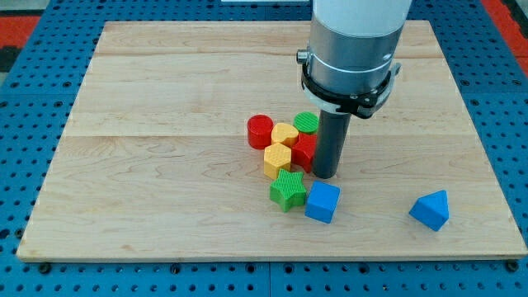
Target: Move your arm to the bottom right
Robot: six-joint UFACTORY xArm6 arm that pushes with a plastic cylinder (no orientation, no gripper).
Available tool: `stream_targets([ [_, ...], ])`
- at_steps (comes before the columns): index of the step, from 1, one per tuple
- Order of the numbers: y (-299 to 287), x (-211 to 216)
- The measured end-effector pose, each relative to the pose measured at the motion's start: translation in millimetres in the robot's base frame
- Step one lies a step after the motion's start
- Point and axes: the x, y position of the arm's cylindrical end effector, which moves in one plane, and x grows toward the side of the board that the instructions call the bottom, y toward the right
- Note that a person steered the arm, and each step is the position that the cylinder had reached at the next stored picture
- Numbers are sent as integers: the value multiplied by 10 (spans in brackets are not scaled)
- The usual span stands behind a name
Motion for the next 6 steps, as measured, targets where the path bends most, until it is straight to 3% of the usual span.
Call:
stream_targets([
  [2,109,-10],
  [3,550,-130],
  [4,1491,212],
  [5,1842,799],
  [6,1462,804],
])
